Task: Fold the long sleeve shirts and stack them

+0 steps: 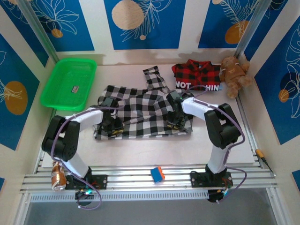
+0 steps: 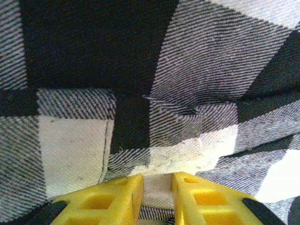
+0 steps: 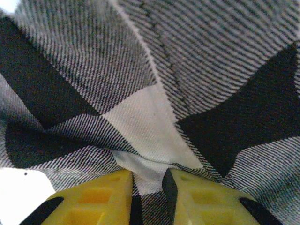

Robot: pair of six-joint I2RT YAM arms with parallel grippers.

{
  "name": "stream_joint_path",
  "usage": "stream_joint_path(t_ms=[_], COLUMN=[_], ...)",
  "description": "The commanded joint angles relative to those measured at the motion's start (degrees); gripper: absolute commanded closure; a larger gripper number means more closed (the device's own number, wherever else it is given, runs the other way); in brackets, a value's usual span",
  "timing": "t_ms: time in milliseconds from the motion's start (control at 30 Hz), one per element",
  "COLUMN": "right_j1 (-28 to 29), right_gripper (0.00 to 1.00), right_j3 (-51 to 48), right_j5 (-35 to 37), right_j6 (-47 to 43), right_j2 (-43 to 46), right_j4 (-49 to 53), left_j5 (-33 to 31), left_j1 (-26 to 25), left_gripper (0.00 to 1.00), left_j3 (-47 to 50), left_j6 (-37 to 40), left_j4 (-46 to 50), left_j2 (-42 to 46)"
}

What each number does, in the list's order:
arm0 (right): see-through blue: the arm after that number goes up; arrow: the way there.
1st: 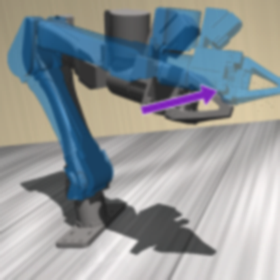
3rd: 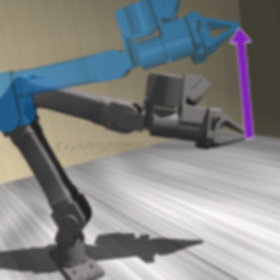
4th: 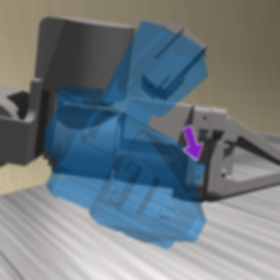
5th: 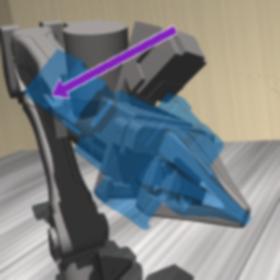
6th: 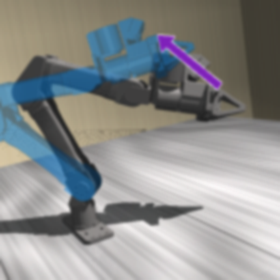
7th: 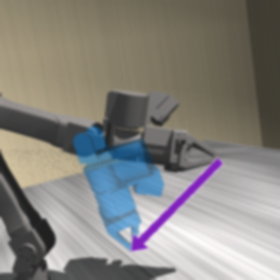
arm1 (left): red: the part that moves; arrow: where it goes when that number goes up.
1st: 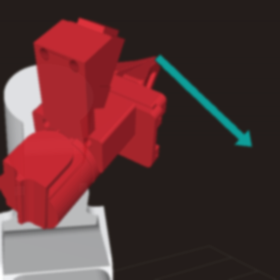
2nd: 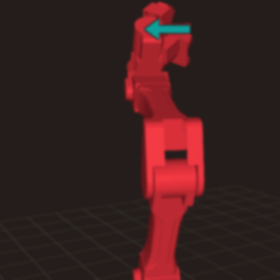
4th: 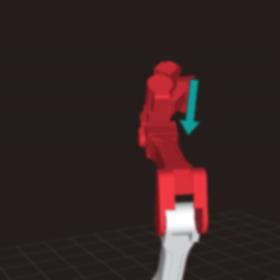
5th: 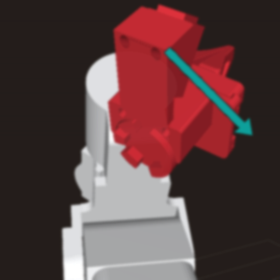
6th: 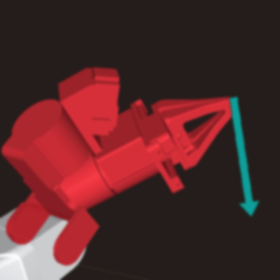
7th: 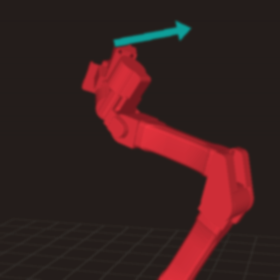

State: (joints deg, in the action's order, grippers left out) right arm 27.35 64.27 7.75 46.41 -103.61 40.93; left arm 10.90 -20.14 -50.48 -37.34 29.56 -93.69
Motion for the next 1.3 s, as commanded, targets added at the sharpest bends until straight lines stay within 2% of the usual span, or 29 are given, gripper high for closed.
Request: stream_joint_path(t_ms=[0, 200, 300, 400, 467, 567, 633, 733, 833, 967, 1100, 1267], right_j1=[2.07, 4.41, 3.88, 2.68, 1.82, -1.08, -4.12, -7.36, -8.41, -8.82, -9.64, -11.42], right_gripper=[0.72, 0.66, 0.59, 0.49, 0.42, 0.32, 0.29, 0.27, 0.27, 0.27, 0.28, 0.30], right_j3=[-6.50, -14.12, -14.93, -11.23, -6.93, -1.42, 2.46, 8.93, 17.76, 32.75, 47.74, 66.42], right_j5=[2.01, 1.47, 1.59, 2.31, 3.91, 4.37, 3.27, 2.34, 1.55, 2.09, 1.76, -0.89], right_j6=[4.25, 9.16, 10.15, 9.32, 7.90, 3.81, -0.04, -7.44, -14.36, -20.53, -23.41, -23.91], right_j2=[3.07, 11.71, 16.37, 20.08, 22.46, 24.57, 23.86, 19.88, 12.32, -1.76, -15.82, -31.59], right_j4=[3.46, 4.88, 5.01, 8.73, 12.42, 14.44, 15.08, 13.92, 13.05, 14.27, 15.25, 16.05], left_j5=[0.78, 3.20, 5.69, 7.23, 7.63, 7.97, 8.68, 6.47, 5.40, 6.95, 8.46, 8.08], left_j1=[0.45, 0.20, 0.15, 0.14, 0.16, 0.18, 0.20, 0.19, 0.18, -0.08, -0.16, -0.21], left_gripper=[0.72, 0.69, 0.64, 0.58, 0.49, 0.36, 0.30, 0.26, 0.25, 0.25, 0.25, 0.24], left_j3=[6.99, 12.82, 12.00, 8.11, 4.13, -3.00, -8.53, -17.90, -26.63, -32.96, -31.00, -21.04], left_j6=[-2.36, -4.34, -4.84, -4.22, -2.81, 0.60, 3.28, 8.94, 13.58, 13.87, 10.59, 4.97], left_j4=[2.07, 2.07, 2.88, 5.44, 7.37, 10.02, 11.12, 14.23, 16.72, 15.61, 11.27, 4.35], left_j2=[1.56, 11.15, 15.80, 19.33, 20.94, 20.36, 17.90, 11.51, 3.14, -5.54, -8.83, -8.29])
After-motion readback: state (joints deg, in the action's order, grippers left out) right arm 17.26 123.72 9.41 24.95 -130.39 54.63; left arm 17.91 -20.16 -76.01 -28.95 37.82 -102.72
